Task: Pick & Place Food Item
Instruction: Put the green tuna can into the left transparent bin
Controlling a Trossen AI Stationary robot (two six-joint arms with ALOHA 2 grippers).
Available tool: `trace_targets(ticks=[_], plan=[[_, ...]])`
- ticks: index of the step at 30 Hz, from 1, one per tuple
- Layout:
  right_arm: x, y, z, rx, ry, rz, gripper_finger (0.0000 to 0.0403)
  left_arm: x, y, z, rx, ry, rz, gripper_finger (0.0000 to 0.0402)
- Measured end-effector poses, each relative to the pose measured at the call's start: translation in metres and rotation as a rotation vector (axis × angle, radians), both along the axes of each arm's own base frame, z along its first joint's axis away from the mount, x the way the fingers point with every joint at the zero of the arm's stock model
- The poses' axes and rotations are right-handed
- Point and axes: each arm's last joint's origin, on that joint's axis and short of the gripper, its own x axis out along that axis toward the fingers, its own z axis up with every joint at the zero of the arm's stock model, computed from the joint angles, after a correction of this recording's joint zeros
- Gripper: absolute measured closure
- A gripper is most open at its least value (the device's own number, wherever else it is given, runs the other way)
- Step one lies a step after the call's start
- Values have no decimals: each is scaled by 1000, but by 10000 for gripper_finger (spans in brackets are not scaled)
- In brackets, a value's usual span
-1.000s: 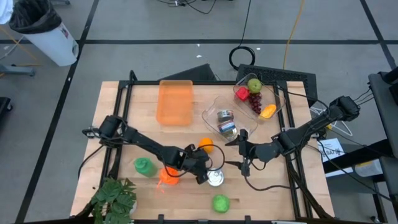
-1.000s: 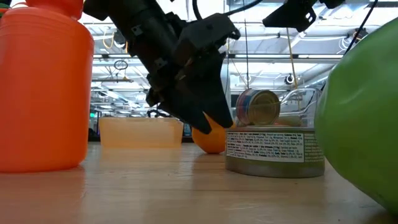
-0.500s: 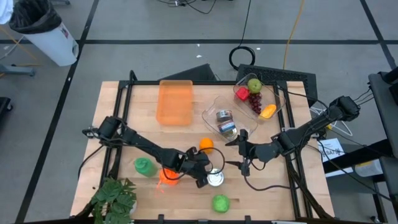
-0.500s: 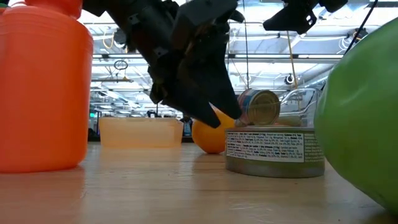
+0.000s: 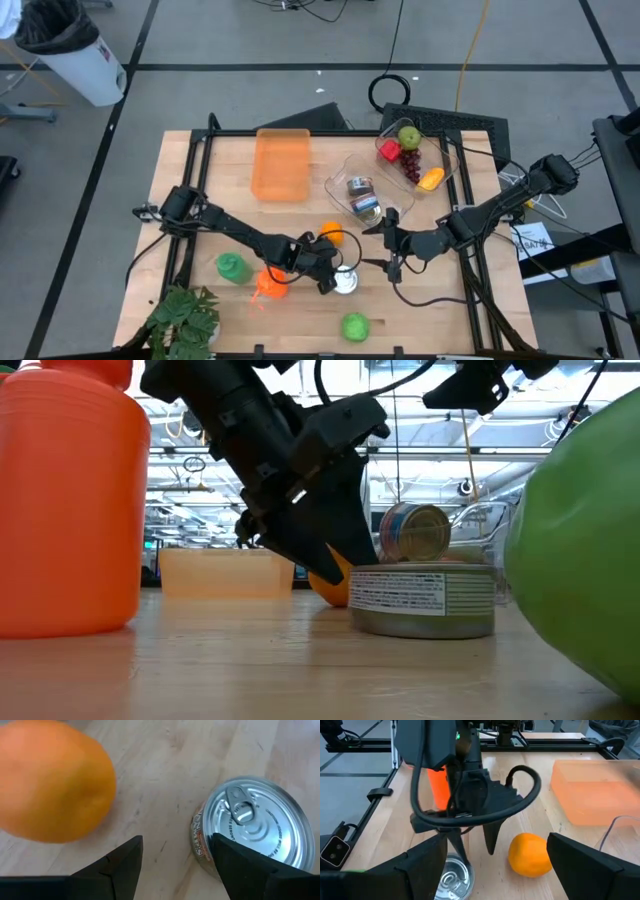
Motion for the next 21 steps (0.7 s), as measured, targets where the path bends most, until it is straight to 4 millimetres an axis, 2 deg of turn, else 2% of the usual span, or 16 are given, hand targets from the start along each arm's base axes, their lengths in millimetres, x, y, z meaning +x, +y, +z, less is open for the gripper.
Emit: trace_targets(ticks=[7, 21], plan=[[0, 0, 0, 0, 0, 0, 78, -6, 10, -4, -11, 90, 86, 174], [1, 0, -1, 1, 2, 3, 78, -15, 19, -12, 50, 195, 129, 282]])
